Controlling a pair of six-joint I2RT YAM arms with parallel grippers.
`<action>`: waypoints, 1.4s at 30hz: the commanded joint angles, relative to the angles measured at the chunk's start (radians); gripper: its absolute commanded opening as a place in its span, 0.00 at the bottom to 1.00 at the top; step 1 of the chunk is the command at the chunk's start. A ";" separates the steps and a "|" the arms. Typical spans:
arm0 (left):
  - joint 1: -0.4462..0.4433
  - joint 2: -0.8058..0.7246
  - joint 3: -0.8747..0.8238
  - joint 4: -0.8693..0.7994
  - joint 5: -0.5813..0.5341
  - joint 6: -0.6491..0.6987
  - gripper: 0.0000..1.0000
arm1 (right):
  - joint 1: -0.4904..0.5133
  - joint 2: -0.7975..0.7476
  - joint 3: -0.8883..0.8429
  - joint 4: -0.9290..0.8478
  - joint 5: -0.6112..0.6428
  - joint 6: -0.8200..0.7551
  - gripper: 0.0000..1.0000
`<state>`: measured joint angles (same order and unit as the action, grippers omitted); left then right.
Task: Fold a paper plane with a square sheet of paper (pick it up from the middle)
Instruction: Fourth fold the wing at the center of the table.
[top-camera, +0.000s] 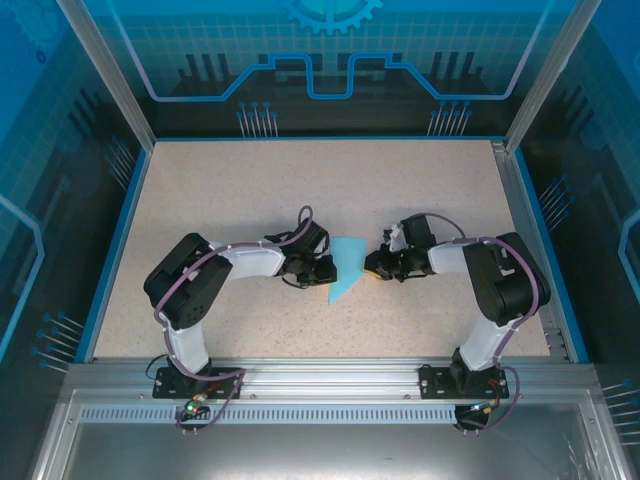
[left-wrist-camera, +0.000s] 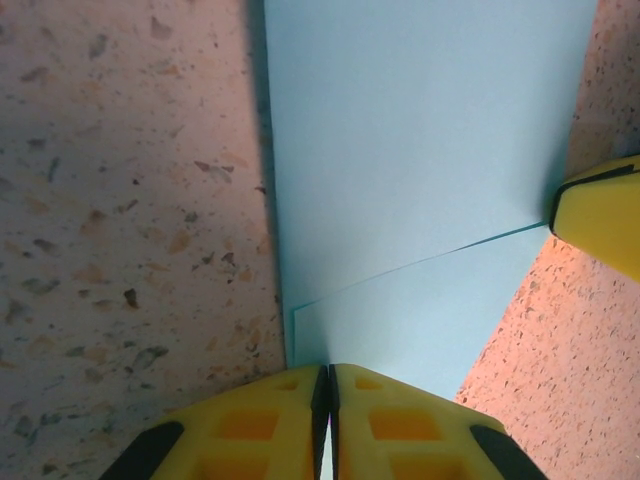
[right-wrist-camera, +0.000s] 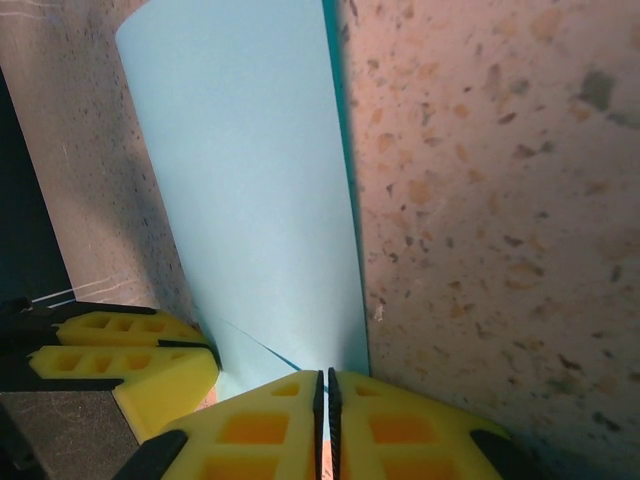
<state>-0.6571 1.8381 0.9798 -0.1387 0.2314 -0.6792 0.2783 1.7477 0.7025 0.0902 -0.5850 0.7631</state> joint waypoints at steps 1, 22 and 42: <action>0.006 0.042 -0.036 -0.050 -0.036 0.024 0.14 | -0.044 0.017 0.017 -0.045 0.089 -0.010 0.14; 0.020 -0.017 -0.045 0.025 0.031 -0.031 0.14 | 0.013 -0.083 0.004 -0.130 0.080 0.012 0.29; 0.070 -0.039 -0.107 0.159 0.120 -0.106 0.09 | 0.062 -0.011 0.059 -0.091 0.048 0.073 0.32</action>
<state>-0.5972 1.8118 0.8886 0.0067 0.3271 -0.7650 0.3183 1.7096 0.7422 -0.0128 -0.5095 0.8124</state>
